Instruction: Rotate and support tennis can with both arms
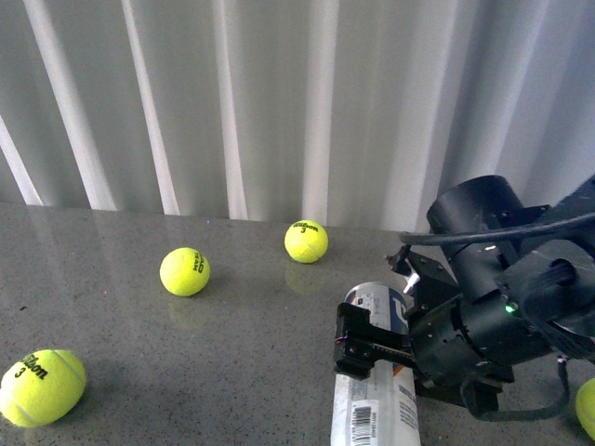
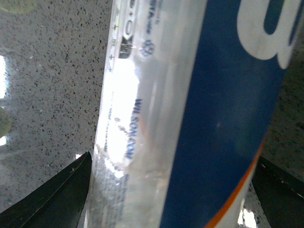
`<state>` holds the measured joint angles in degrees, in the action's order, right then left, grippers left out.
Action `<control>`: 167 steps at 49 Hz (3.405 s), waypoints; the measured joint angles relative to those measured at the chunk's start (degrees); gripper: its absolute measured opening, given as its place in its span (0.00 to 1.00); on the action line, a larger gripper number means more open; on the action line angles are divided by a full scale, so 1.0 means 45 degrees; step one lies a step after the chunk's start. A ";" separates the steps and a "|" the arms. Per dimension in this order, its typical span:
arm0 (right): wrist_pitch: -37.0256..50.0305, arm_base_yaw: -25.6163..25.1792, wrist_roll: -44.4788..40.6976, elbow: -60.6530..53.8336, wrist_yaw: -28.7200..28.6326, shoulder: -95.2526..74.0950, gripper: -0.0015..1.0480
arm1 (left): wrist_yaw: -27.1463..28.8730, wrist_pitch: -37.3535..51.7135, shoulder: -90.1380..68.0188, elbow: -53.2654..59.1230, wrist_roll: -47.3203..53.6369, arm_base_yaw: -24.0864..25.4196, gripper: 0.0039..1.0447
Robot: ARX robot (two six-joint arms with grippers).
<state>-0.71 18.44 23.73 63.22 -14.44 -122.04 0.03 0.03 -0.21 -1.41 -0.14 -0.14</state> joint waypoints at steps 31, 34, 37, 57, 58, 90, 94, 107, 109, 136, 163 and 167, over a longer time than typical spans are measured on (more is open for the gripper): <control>-0.1549 0.0146 -0.8490 0.1146 0.0937 0.0733 0.40 | -0.0005 0.0000 0.0000 0.0000 0.0000 0.0000 0.94; -0.1355 0.0204 -1.1341 0.1146 0.1137 0.1025 0.34 | -0.0005 0.0000 0.0000 0.0000 0.0000 0.0000 0.94; -0.1083 0.0272 -1.4435 0.1151 0.1205 0.1127 0.29 | 0.0000 0.0000 0.0005 0.0000 0.0000 0.0000 0.94; -0.0685 0.0107 -2.3916 0.1156 0.0607 -0.0321 0.17 | -0.0005 0.0000 0.0005 0.0000 0.0000 0.0000 0.94; -0.0685 0.0092 -2.3955 0.1156 0.0612 -0.0389 0.16 | -0.0005 0.0000 0.0005 0.0000 0.0000 0.0000 0.94; -0.1200 0.0058 -2.2926 0.0442 -0.0884 -0.0058 0.84 | -0.0005 0.0000 0.0005 0.0000 0.0000 0.0000 0.94; -0.1224 0.0107 -2.2736 0.0340 -0.1001 0.0185 0.95 | -0.0005 0.0000 0.0005 0.0000 0.0000 0.0000 0.94; -0.1234 0.0165 -2.1988 -0.0175 -0.1525 0.1044 0.93 | -0.0005 0.0000 0.0005 0.0000 0.0000 0.0000 0.94; -0.1647 0.0165 -2.1663 -0.0257 -0.1797 0.1316 0.93 | -0.0005 0.0000 0.0005 0.0000 0.0000 0.0000 0.94; 0.2409 -0.1360 -0.8495 -0.3279 0.1088 0.7295 0.93 | 0.0000 0.0000 0.0005 0.0000 0.0000 0.0000 0.94; 1.3080 -0.2511 -0.5440 -1.0404 0.4809 1.0346 0.14 | -0.0005 0.0000 0.0005 0.0000 0.0000 0.0000 0.94; 1.2968 -0.2623 -0.5464 -1.0904 0.4537 1.0967 0.03 | 0.0000 0.0000 0.0005 0.0000 0.0000 0.0000 0.94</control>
<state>57.65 6.63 -0.86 14.15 5.98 -72.69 0.03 0.03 -0.19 -1.41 -0.14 -0.14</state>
